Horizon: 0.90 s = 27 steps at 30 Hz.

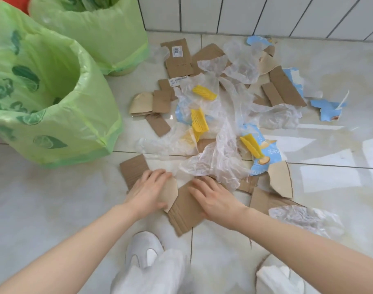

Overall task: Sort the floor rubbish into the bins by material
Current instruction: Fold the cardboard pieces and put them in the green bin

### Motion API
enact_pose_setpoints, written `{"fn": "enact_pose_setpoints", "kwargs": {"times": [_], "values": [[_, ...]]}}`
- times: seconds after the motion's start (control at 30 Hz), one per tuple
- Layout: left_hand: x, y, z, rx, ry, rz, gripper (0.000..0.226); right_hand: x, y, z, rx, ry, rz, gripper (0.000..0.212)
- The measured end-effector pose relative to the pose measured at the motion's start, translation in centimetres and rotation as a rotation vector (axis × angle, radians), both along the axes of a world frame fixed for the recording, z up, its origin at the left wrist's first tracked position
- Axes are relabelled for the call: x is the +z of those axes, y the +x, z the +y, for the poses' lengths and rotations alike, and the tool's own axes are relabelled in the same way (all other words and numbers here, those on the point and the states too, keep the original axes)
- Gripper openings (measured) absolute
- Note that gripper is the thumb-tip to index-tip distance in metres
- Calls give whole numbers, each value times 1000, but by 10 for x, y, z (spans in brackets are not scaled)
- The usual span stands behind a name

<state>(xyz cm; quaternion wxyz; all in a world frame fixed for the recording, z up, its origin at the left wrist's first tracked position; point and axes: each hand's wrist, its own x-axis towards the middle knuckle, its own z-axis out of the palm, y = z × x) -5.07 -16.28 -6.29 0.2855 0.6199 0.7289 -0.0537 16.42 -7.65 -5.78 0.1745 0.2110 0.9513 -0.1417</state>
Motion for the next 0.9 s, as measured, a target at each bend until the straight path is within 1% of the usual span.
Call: {"fn": "enact_pose_setpoints", "kwargs": {"times": [0.07, 0.17, 0.23, 0.3, 0.43, 0.57, 0.63, 0.7, 0.77, 0.9], "values": [[-3, 1, 8, -11, -20, 8, 95, 0, -4, 10, 25, -38, -57, 79], [-5, -3, 20, -39, -49, 40, 97, -4, -8, 18, 39, 0, -84, 88], [-6, -4, 26, -36, -52, 20, 93, -11, -7, 20, 6, 4, -54, 96], [-6, -5, 33, -37, -52, -17, 84, -16, -9, 20, -16, -8, -25, 97], [-6, -4, 44, -26, -107, -111, 67, -19, -17, 20, -20, 32, -13, 82], [-2, -2, 56, -30, -188, -162, 55, -15, -19, 25, -32, 7, -83, 86], [4, -1, 64, -21, -222, -195, 50, -11, -18, 25, -19, 9, -118, 84], [14, -4, 71, -17, -233, -213, 49, -4, -15, 24, -22, 13, -106, 75], [26, -10, 73, 21, -227, -242, 47, 7, -11, 23, -41, -43, -104, 62], [45, -27, 63, 199, -147, -318, 42, 27, -7, 24, -183, -157, -61, 40]]}}
